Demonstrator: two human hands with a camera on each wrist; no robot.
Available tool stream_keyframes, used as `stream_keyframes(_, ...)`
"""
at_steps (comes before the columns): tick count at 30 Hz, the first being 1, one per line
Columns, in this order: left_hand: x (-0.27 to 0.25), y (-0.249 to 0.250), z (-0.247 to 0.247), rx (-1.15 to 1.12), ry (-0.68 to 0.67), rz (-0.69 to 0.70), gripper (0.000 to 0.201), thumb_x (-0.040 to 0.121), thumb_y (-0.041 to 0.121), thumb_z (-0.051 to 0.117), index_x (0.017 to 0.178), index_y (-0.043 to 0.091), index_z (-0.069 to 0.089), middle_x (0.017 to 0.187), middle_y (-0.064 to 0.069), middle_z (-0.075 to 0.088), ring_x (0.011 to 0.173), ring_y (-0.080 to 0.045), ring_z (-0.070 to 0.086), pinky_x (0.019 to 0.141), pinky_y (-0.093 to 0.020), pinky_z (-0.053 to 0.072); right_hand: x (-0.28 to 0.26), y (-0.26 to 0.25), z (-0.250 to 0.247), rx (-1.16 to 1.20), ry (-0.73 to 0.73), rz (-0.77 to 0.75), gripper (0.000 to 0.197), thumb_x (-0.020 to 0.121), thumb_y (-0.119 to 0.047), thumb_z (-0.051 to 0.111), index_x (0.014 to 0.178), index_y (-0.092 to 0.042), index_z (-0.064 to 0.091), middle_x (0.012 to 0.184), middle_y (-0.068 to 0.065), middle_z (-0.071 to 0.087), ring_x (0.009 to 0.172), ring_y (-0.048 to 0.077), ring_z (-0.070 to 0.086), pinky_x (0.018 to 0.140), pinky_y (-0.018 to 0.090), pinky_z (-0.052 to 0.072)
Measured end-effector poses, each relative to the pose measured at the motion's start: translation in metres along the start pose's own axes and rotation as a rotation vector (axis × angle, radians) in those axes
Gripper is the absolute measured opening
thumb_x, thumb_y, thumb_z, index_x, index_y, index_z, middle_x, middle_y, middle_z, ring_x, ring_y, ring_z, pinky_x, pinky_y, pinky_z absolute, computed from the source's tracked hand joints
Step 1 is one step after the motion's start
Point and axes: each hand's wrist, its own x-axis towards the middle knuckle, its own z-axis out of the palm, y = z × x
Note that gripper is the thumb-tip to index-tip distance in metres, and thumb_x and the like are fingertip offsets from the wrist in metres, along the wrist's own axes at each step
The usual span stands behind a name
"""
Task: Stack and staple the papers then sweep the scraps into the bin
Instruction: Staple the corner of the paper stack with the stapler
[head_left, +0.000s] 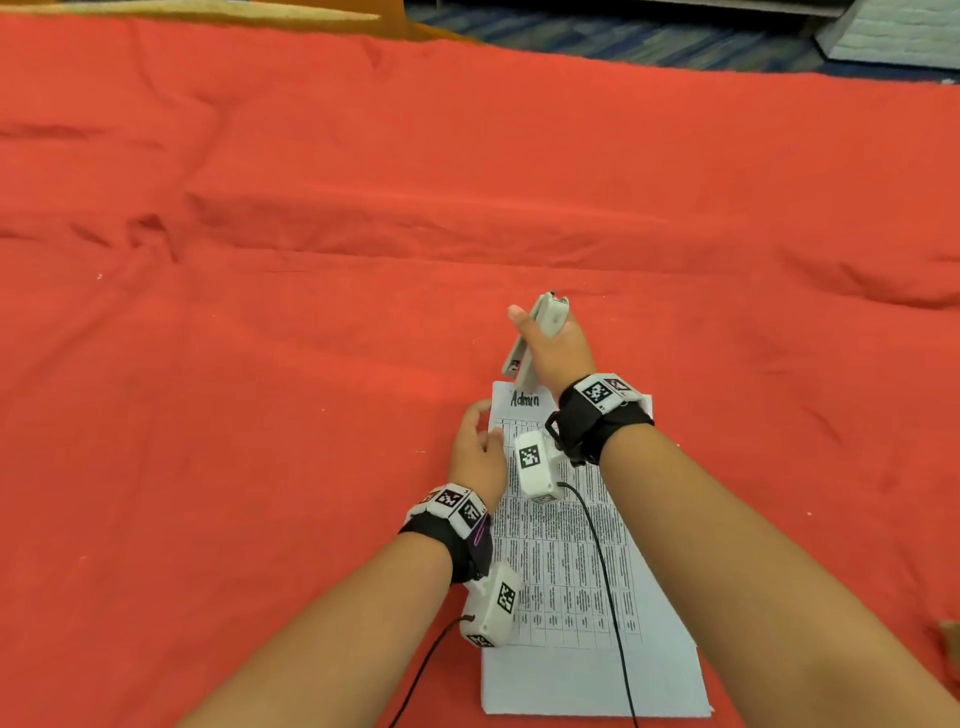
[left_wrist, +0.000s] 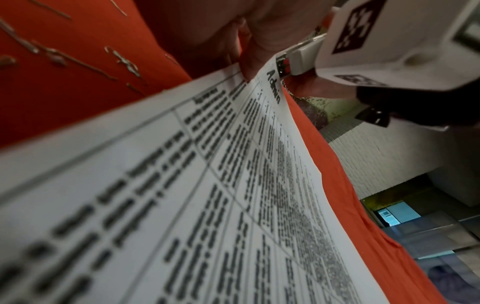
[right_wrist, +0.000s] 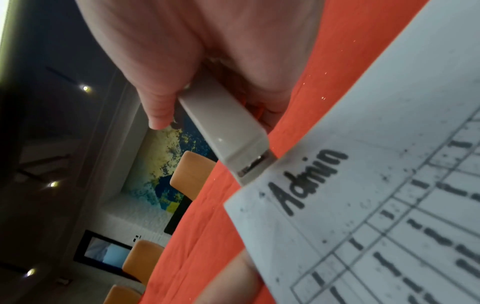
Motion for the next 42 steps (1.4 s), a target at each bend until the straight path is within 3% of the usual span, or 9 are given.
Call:
stream_keyframes(5, -0.003, 0.003, -0.002, 0.025, -0.018, 0.027, 0.032, 0.099, 0.007, 0.04, 0.116, 0.034, 0.045, 0.096, -0.009, 0.072, 0.051, -0.008, 0.054, 0.045, -0.018, 0.042, -0.001, 0.001, 0.004, -0.124, -0.055, -0.04, 0.042, 0.078, -0.055, 0.064, 0.066, -0.024, 0.038, 0.058, -0.007, 0.046, 0.052, 0.01, 0.045, 0.052, 0.022, 0.034)
stream_keyframes(10, 0.001, -0.001, -0.006, 0.055, -0.026, 0.04, 0.033, 0.098, 0.009, 0.041, 0.111, 0.039, 0.048, 0.087, -0.016, 0.07, 0.045, -0.011, 0.042, 0.043, -0.025, 0.037, -0.001, 0.001, 0.002, -0.113, -0.098, -0.039, 0.046, 0.079, -0.051, 0.066, 0.061, -0.022, 0.035, 0.054, -0.006, 0.039, 0.049, 0.011, 0.038, 0.053, 0.025, 0.034)
stream_keyframes(14, 0.001, 0.001, -0.005, 0.085, -0.049, 0.076, 0.038, 0.098, 0.008, 0.04, 0.101, 0.045, 0.047, 0.075, -0.007, 0.063, 0.044, -0.01, 0.04, 0.045, -0.025, 0.036, -0.004, -0.004, 0.005, -0.081, -0.127, -0.05, 0.047, 0.084, -0.045, 0.064, 0.058, -0.021, 0.032, 0.055, -0.004, 0.034, 0.052, 0.014, 0.033, 0.055, 0.027, 0.031)
stream_keyframes(17, 0.0, 0.002, -0.005, 0.122, -0.055, 0.081, 0.03, 0.098, 0.01, 0.041, 0.111, 0.037, 0.046, 0.087, -0.008, 0.069, 0.05, -0.01, 0.05, 0.047, -0.024, 0.041, -0.004, -0.005, 0.007, -0.042, -0.097, -0.016, 0.044, 0.085, -0.047, 0.061, 0.062, -0.02, 0.035, 0.057, -0.003, 0.033, 0.056, 0.016, 0.033, 0.056, 0.029, 0.03)
stream_keyframes(22, -0.001, 0.002, -0.005, 0.141, -0.066, 0.077, 0.025, 0.098, 0.014, 0.042, 0.109, 0.036, 0.045, 0.091, -0.009, 0.072, 0.068, -0.02, 0.065, 0.064, -0.043, 0.055, -0.003, -0.005, 0.01, 0.009, -0.033, 0.035, 0.048, 0.084, -0.052, 0.06, 0.056, -0.024, 0.032, 0.056, -0.004, 0.033, 0.055, 0.016, 0.031, 0.058, 0.029, 0.029)
stream_keyframes(30, -0.01, 0.003, -0.011, 0.131, -0.12, 0.072, 0.021, 0.099, 0.016, 0.043, 0.105, 0.034, 0.05, 0.096, 0.001, 0.072, 0.067, -0.008, 0.063, 0.056, -0.022, 0.048, 0.002, -0.006, 0.015, 0.061, 0.061, 0.054, 0.041, 0.086, -0.035, 0.063, 0.056, -0.021, 0.039, 0.054, -0.005, 0.036, 0.05, 0.013, 0.032, 0.047, 0.023, 0.031)
stream_keyframes(34, -0.021, -0.016, -0.023, 0.234, -0.183, 0.046, 0.022, 0.095, 0.013, 0.05, 0.115, 0.021, 0.057, 0.106, 0.004, 0.072, 0.09, -0.011, 0.069, 0.074, -0.027, 0.052, 0.004, -0.007, 0.016, 0.097, 0.07, 0.066, 0.025, 0.082, -0.023, 0.067, 0.065, -0.015, 0.05, 0.056, -0.002, 0.04, 0.05, 0.015, 0.037, 0.04, 0.017, 0.032)
stream_keyframes(39, -0.025, -0.015, -0.024, 0.31, -0.161, 0.05, 0.019, 0.097, 0.018, 0.048, 0.11, 0.018, 0.062, 0.101, 0.003, 0.073, 0.049, 0.0, 0.051, 0.049, -0.015, 0.036, 0.003, -0.009, 0.02, 0.127, 0.104, 0.034, 0.018, 0.079, -0.015, 0.068, 0.069, -0.011, 0.053, 0.055, -0.002, 0.039, 0.049, 0.013, 0.035, 0.042, 0.018, 0.031)
stream_keyframes(42, -0.028, -0.008, -0.025, 0.267, -0.156, 0.049, 0.017, 0.096, 0.015, 0.05, 0.109, 0.015, 0.062, 0.098, 0.002, 0.074, 0.041, 0.008, 0.049, 0.047, -0.014, 0.033, 0.004, -0.011, 0.018, 0.131, 0.092, 0.034, 0.031, 0.079, -0.017, 0.068, 0.057, -0.017, 0.046, 0.053, -0.004, 0.036, 0.043, 0.011, 0.032, 0.041, 0.019, 0.03)
